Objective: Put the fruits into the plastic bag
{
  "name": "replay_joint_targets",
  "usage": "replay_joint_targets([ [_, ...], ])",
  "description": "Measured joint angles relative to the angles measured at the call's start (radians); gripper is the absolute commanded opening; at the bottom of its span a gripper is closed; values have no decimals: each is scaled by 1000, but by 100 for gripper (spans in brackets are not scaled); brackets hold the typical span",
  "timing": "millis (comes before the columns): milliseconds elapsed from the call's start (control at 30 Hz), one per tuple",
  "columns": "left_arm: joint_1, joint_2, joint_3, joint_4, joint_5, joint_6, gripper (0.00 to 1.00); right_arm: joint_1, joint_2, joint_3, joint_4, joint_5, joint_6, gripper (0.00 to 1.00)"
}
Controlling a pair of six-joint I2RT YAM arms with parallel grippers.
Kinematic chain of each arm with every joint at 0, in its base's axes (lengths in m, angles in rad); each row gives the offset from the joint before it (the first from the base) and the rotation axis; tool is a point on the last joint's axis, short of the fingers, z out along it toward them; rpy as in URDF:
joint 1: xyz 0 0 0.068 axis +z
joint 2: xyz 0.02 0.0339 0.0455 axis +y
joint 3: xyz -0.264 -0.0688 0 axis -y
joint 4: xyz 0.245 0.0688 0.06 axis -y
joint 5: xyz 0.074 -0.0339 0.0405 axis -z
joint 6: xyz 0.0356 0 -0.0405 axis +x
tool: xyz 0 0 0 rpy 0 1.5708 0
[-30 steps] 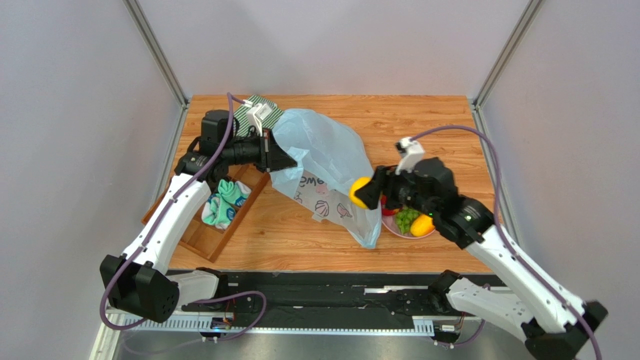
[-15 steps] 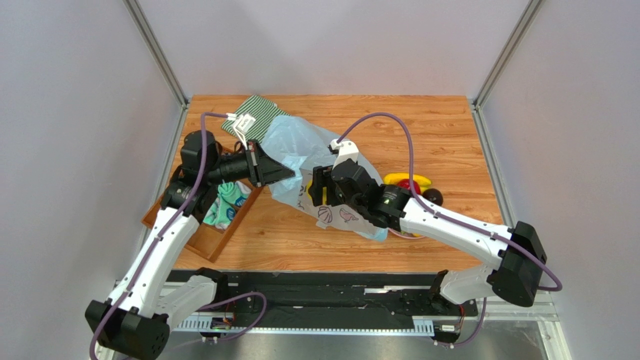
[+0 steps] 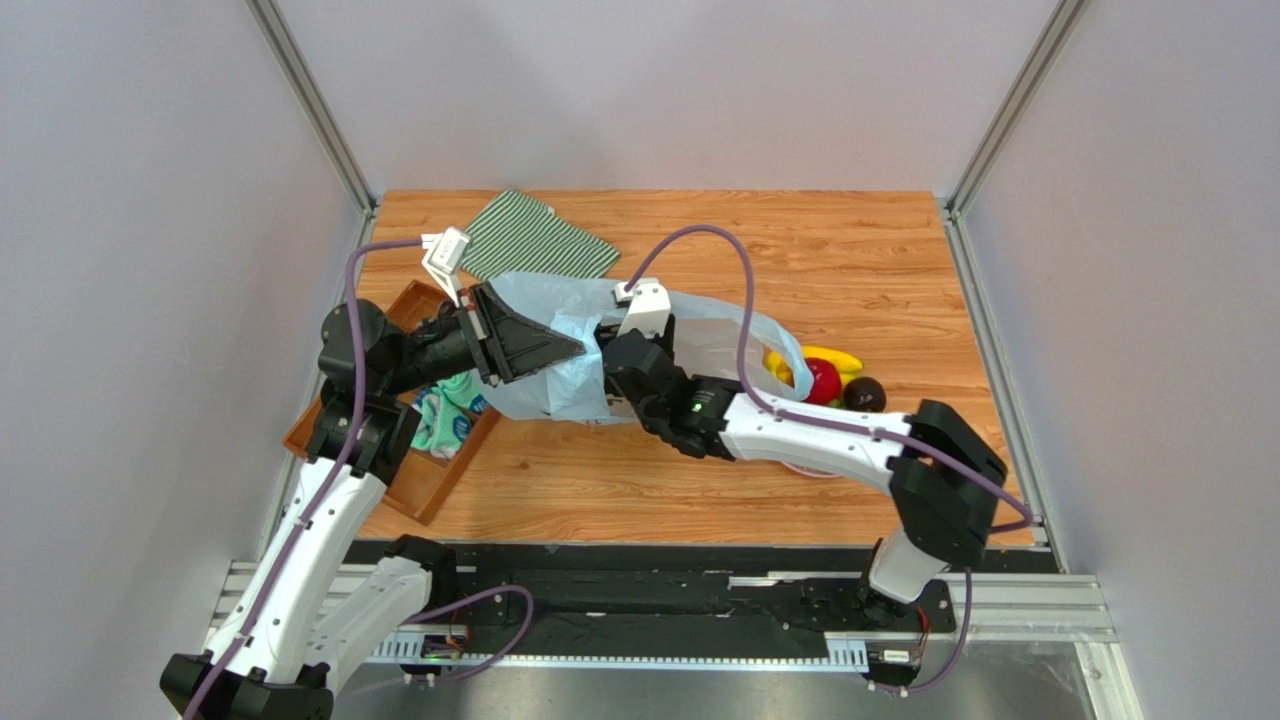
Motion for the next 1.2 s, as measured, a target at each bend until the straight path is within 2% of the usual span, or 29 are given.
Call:
replay_joint_targets([
  [133,0,1,2,106,2,-99,0,-6,86,11,-56,0,2,40],
  [267,1,7,26,158,1,-148,0,-31,95,9,-116,-8,21,42],
  [433,36,5,55,157,-4,-138,0,-86,90,-5,-193,-11,43,47],
  [533,58,10,65,99,-15,-71,0,-108,86,-17,-238,-24,47,50],
  [633,66,34,66,39,-17,-5,0,-120,85,-18,-273,-47,46,63],
  [700,66,62,65,23,-13,18,0,-121,85,-17,-291,-70,42,77],
  [800,66,89,62,3,-10,36,0,-121,86,-5,-325,-108,35,88],
  [1000,67,92,62,-14,-2,69,0,-121,86,45,-352,-162,28,94],
  [1200,67,101,62,-23,10,84,0,-121,86,56,-352,-210,27,95],
])
